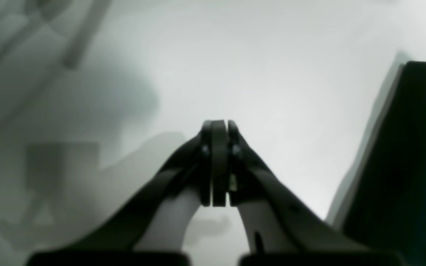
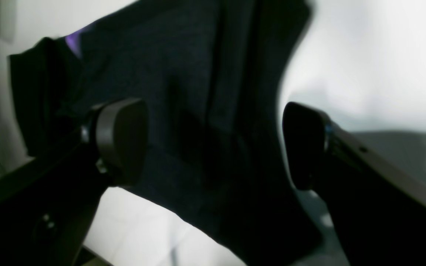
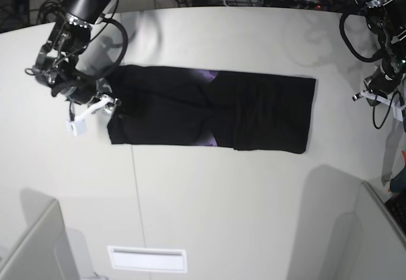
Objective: Fold the T-shirt properly
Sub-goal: 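Regrasp the strip ends with both grippers and push them inward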
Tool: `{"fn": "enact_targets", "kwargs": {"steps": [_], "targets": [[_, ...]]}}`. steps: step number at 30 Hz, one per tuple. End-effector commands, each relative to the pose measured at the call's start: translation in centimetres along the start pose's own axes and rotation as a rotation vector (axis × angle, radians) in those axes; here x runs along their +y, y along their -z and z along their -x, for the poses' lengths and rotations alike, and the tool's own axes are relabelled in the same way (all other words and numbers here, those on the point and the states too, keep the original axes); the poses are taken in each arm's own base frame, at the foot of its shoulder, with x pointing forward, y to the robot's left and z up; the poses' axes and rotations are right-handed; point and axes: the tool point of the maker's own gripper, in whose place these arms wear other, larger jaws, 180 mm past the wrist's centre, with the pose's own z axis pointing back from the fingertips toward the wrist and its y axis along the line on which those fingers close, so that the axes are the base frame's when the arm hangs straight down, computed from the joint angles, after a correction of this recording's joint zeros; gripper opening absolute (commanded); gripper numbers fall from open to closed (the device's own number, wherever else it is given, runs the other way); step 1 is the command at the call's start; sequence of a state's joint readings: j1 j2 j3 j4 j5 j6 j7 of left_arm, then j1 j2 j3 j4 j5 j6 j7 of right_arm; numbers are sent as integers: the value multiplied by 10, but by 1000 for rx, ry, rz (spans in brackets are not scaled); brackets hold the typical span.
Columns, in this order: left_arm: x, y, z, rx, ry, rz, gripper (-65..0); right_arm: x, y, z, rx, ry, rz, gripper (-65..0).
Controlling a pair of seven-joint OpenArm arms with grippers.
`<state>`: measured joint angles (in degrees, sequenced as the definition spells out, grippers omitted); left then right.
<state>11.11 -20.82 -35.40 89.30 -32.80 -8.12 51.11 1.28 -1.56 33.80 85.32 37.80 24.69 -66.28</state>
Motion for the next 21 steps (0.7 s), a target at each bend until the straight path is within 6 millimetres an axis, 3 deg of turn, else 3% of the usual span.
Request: {"fn": "enact_targets", "kwargs": {"steps": [1,5,11,17,21], "targets": [[0,0,-9,-34,41,-7,-650,5,-3,-20,-49,-21,-16,-135],[-20,14,12,-2,113,18,-650,-9,-2,-13,-12,-26,36,-135],[-54,27,18,14,152,85,-650,-17,-2,-3,18,-31,71,-135],[-82,39,21,38,174,137,-650,8,16,21,91,-79,19,-135],[-89,43,23,45,180,150,-650,17,22,24,76,-68,-4,-135]]}}
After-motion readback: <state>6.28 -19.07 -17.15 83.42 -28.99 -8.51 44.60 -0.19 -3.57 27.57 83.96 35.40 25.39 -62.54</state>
